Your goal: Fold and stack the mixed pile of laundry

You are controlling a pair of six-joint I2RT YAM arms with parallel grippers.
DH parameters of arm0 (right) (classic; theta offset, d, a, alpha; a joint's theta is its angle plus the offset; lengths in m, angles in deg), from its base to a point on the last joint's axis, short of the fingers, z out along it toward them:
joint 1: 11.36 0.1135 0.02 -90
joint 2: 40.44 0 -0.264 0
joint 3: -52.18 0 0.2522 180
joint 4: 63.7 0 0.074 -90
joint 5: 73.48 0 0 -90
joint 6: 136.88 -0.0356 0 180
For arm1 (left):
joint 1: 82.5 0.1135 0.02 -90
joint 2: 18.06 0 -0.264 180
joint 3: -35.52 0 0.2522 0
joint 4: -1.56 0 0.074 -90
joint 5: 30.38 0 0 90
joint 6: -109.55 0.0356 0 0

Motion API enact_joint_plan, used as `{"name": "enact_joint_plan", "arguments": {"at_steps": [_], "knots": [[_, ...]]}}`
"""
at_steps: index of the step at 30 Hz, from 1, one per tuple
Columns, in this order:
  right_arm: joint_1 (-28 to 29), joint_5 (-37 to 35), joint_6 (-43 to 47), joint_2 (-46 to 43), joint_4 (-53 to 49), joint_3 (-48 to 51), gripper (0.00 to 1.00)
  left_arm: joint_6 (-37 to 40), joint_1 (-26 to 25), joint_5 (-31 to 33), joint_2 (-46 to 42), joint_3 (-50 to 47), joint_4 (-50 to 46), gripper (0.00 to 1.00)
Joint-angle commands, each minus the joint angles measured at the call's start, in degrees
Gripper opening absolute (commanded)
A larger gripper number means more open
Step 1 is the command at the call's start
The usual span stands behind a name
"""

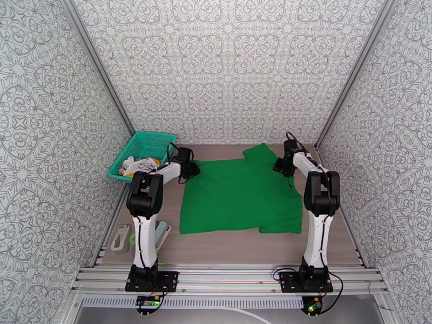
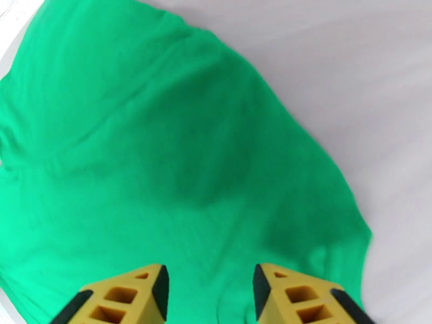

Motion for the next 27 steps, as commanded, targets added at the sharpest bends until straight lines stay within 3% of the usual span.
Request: {"name": "enact_joint_plan", "arguments": {"at_steps": [1,14,19,23,27], "knots": [[-0.6,3.5,-2.0,5.1,-3.2,-5.8,0.48,-1.6,1.4,-2.3,5.9,4.8,-3.0,0.29],[-1.9,8.0,-4.9,25.5,-10.1,-35.8,0.49,-2.9,4.4,-5.5,19.1,24.4,-7.8,0.29],[-2.8,10.4,-4.7,27.5,-11.9,-43.4,0.50,-1.1,4.3,-5.5,18.9,28.3,-10.0,0.37],[-2.8,11.5,-3.1,18.6,-10.9,-35.3,0.51,1.6,3.8,-4.8,12.0,24.1,-10.4,0.50],[-2.8,9.7,-3.6,-2.0,-0.7,-9.1,0.53,4.9,2.7,-2.9,0.5,15.1,-9.3,0.61]]}}
